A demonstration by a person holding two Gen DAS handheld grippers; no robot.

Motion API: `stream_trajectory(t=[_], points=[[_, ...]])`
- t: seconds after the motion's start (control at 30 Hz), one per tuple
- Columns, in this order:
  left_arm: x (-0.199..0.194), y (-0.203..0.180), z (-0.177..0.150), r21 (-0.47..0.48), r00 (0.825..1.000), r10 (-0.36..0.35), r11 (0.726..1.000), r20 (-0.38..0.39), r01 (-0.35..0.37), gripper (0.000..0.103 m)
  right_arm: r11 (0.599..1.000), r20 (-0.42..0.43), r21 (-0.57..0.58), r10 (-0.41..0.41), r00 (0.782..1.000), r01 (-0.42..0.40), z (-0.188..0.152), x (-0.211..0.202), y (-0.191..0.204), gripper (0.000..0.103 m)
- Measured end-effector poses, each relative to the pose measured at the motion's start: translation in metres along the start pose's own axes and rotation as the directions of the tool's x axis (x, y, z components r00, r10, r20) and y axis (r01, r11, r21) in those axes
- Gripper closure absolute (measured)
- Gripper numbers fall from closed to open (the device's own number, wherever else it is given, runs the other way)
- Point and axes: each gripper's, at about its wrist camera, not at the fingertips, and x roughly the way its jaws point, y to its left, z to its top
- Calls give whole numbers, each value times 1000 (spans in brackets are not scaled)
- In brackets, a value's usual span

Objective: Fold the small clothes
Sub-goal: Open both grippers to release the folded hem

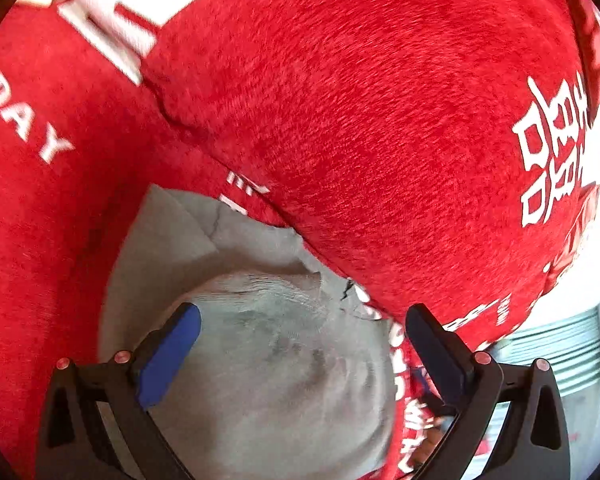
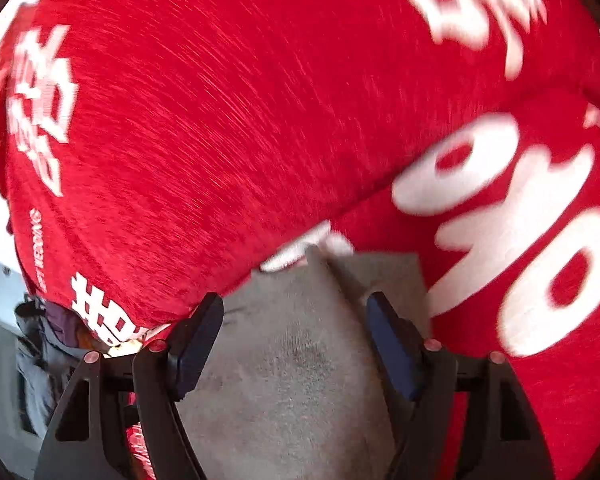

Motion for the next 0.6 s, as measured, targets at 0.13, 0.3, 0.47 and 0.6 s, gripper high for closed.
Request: stream_trajectory(t=[0.13,0.3,0.47,0.6], points=[[8,-15,-8,125,996,-3,992,-88,14,0,973,8,-205,-107,994,106,-7,-11,25,25],[55,-45,-15,255,972,32,967,-233,29,0,936,-79,-330,-155,985,121,-28,15,43,25],[59,-24,31,167,985,167,973,-36,-159,0,934,-138,-343,-151,979,96,-47,37,43,25],[29,6,48,-21,1000,-27,999,-15,26,0,924,-139,-370,-160,977,99,-52,34,42,25]])
